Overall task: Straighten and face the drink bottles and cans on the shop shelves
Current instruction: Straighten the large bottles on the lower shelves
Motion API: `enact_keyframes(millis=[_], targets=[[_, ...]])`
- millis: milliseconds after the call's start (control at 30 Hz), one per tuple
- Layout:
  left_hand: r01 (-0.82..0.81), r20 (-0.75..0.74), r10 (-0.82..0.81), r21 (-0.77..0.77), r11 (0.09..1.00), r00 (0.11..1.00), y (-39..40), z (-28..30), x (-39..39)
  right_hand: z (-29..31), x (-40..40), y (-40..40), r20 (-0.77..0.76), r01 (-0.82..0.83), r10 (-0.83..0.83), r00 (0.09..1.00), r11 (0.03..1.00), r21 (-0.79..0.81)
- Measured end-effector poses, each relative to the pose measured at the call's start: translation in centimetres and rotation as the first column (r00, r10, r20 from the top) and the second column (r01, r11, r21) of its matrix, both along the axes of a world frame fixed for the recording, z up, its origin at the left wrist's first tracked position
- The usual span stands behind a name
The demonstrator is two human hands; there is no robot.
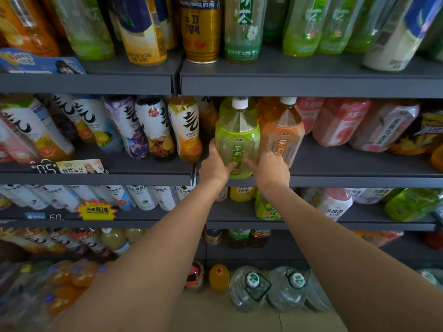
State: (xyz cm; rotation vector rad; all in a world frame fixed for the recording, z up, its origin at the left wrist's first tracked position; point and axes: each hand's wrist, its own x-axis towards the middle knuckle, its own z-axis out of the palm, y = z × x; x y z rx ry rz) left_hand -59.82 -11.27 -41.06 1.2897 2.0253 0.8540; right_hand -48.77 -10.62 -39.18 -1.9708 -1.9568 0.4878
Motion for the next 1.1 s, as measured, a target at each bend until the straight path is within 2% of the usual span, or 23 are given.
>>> enact_keyframes(millis=[267, 567, 1100], targets=[[-0.032, -0.022, 0.031, -0.010, 0.999, 0.999, 0.5, 0.0, 0.0, 0.1, -0.8, 0.2, 0.012, -0.014, 0.014, 1.000, 1.000, -0.007], [-0.023, 0.066, 0.024, -0.016, 1.000, 0.998, 0.3, -0.4, 0.0, -0.2, -1.1, -0.4, -0.109, 0.038, -0.043, 0.993, 0.998, -0.055], [-0.074, 0.094, 0.075, -0.010, 0.997, 0.993, -0.3, -0.1, 0.5, 0.0, -0.8, -0.6, -0.141, 0.026, -0.032, 0.989, 0.999, -0.043]])
